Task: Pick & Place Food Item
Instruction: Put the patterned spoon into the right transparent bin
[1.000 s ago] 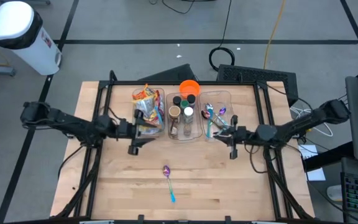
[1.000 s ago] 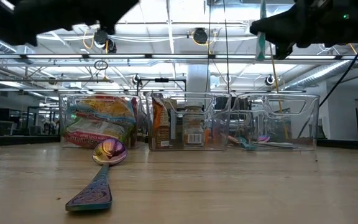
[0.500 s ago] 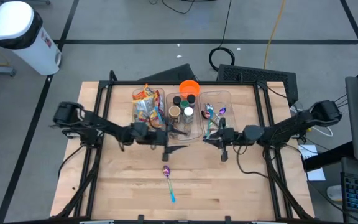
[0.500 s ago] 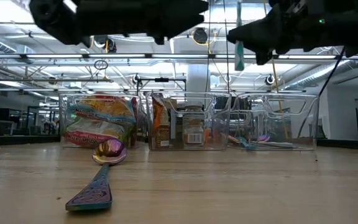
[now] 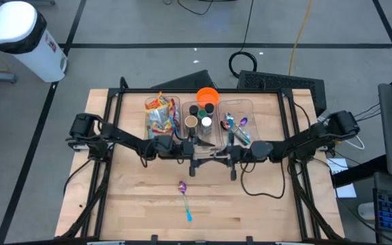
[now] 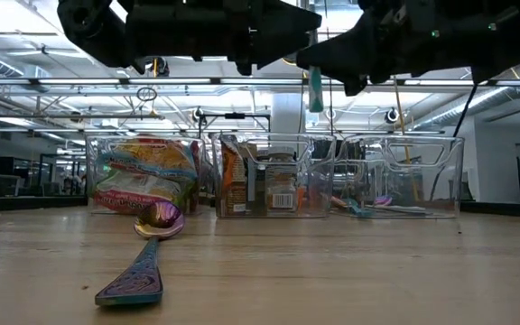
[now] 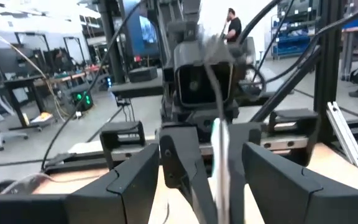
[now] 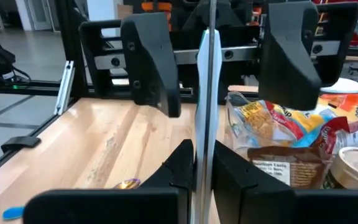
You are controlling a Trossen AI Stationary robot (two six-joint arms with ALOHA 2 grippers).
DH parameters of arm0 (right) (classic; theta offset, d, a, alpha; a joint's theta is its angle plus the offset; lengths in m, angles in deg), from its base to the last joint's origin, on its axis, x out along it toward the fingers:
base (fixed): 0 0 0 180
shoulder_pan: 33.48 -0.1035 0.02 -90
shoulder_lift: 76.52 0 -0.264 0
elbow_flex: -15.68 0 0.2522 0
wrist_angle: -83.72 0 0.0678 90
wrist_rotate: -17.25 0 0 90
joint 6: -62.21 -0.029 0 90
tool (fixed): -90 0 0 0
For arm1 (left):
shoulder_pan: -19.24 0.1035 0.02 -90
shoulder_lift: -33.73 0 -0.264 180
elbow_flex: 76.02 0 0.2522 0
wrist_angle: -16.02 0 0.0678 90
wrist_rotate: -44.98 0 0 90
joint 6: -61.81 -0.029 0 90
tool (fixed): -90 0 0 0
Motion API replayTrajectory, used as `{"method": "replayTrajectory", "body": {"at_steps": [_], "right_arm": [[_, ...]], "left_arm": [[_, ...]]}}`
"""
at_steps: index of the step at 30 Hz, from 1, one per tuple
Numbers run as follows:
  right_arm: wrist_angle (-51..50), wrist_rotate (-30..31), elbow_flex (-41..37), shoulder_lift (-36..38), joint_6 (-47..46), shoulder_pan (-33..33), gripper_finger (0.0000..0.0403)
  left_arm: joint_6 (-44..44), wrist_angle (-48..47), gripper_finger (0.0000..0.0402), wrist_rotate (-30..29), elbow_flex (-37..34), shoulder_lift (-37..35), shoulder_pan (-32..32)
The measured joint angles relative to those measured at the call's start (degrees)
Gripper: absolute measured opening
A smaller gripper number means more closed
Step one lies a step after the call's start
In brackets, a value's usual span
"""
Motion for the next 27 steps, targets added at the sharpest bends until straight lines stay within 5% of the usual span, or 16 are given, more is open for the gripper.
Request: {"method": "replayTrajectory", "body": {"at_steps": [20, 27], "right_arm": [[5.8, 0.8, 1.2, -3.0, 1.7, 0.0, 0.0022], [6.1, 1.9, 1.1, -3.0, 1.9, 0.0, 0.0022]], "left_arm": [[1.5, -1.0, 0.0231, 3.6, 0.1, 0.0, 0.0], [1.6, -1.0, 0.0154, 3.5, 0.1, 0.0, -0.4]]}}
